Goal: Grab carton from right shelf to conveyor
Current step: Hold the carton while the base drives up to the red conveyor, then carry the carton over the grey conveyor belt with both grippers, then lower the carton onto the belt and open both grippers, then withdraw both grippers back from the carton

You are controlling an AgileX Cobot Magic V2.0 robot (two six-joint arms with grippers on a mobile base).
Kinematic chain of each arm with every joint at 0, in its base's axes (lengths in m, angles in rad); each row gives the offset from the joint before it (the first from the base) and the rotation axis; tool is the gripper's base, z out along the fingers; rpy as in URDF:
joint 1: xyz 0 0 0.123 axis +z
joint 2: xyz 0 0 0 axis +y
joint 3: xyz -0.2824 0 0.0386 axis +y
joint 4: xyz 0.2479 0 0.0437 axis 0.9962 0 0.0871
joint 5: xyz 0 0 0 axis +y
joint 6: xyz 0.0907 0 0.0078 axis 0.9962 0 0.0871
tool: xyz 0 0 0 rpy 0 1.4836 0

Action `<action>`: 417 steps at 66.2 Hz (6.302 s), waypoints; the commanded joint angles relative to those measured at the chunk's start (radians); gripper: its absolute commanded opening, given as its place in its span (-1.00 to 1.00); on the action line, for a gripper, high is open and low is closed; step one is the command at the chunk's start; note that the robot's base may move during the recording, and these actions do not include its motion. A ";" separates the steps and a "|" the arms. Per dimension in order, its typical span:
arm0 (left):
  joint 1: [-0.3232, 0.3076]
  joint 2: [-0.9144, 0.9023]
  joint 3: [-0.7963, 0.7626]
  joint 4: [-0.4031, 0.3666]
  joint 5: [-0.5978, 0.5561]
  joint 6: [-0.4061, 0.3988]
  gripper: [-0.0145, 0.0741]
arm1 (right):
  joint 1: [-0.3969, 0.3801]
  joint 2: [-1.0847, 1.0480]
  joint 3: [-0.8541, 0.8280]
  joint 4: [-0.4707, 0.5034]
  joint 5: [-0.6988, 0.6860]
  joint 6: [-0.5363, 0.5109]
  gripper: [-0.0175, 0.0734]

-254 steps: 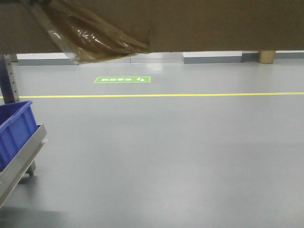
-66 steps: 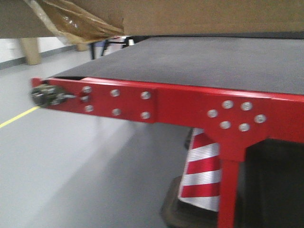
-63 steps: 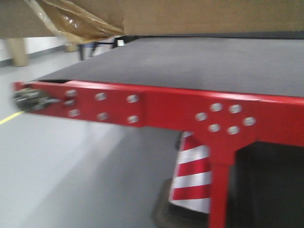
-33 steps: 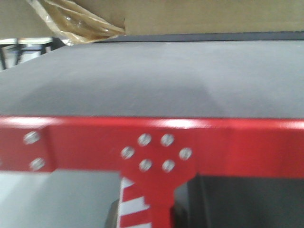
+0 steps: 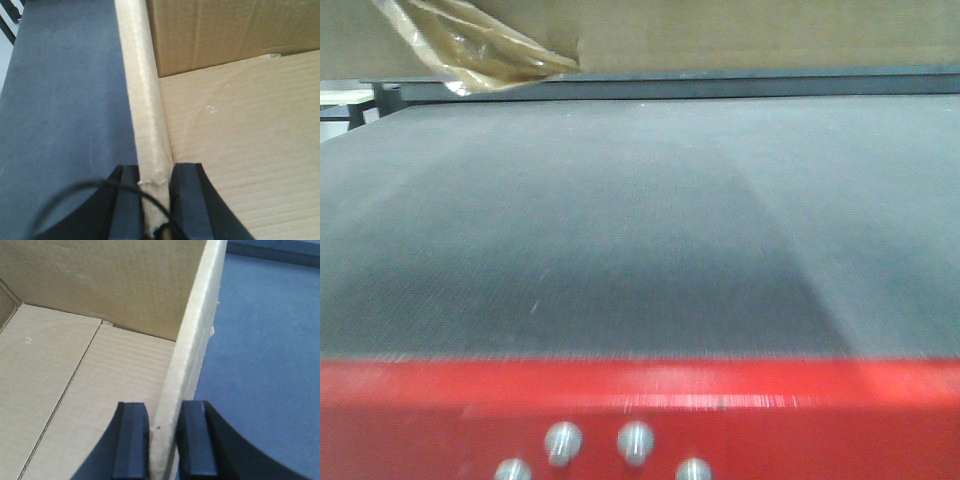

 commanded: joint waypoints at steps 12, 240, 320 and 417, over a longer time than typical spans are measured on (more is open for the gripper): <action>0.004 -0.007 -0.006 0.086 -0.003 0.009 -0.71 | 0.001 -0.022 -0.007 -0.004 -0.029 -0.016 -0.74; 0.161 0.102 0.191 -0.117 -0.226 0.037 0.70 | -0.122 0.229 0.075 -0.011 -0.101 -0.016 0.44; 0.551 -0.877 1.294 -0.304 -0.822 0.222 -0.66 | -0.428 -0.782 1.236 -0.011 -0.611 -0.016 -0.74; 0.551 -1.122 1.311 -0.336 -0.823 0.222 -0.66 | -0.428 -1.259 1.275 -0.011 -0.619 -0.016 -0.74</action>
